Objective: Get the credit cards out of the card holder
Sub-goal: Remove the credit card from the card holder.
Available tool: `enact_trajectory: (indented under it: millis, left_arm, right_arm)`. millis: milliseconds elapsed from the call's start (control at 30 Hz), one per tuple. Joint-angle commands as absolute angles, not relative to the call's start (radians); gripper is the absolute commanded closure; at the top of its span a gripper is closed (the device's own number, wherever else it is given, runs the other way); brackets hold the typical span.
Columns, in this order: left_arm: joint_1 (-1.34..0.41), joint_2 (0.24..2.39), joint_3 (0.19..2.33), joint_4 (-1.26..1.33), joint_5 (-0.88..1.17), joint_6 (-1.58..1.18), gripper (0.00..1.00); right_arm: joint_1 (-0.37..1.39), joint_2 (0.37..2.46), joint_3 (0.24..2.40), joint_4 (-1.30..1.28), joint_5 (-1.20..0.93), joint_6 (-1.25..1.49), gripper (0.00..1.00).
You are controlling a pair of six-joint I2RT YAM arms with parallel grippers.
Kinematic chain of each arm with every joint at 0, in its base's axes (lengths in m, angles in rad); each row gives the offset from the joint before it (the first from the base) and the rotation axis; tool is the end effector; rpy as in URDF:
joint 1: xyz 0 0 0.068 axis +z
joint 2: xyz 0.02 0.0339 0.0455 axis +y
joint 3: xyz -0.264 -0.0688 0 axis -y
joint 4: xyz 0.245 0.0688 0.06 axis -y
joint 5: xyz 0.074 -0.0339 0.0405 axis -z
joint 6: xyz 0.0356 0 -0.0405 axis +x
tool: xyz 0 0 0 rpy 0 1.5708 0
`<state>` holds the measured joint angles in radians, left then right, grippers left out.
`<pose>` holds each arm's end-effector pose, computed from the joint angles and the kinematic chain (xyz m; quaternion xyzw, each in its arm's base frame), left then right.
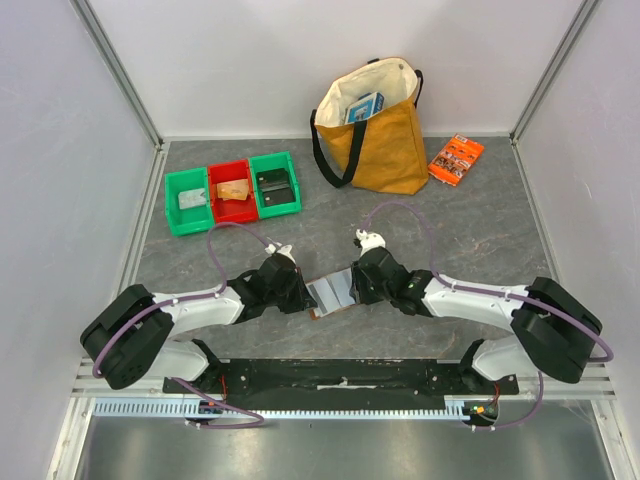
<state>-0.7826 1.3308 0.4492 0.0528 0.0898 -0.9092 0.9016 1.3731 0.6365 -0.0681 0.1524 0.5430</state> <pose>0.1632 -0.1668 0.1383 -0.0427 0.9302 -0.2989 0.2088 0.1690 0.2050 0.1735 -0.1369 0.9151 0.1934 0.3263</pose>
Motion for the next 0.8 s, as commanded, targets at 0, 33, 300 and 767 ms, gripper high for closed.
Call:
enact_trajectory:
  millis: [0,33,300,767]
  left_arm:
    - [-0.792,1.327,0.439,0.066,0.1,-0.933,0.91]
    - [-0.79,1.327,0.439,0.066,0.1,-0.933,0.91]
    - [-0.792,1.327,0.44,0.066,0.101,-0.933,0.91]
    - [-0.795,1.333,0.442,0.067,0.101,-0.931,0.91]
  right_arm:
    - [0.91,1.399,0.649,-0.08,0.196,0.561,0.65]
    - [0.91,1.405,0.649,-0.083,0.198,0.561,0.65]
    - [0.914,1.434,0.65,-0.08,0.199,0.558,0.69]
    - [0.923,1.439,0.653,-0.049,0.163,0.554,0.85]
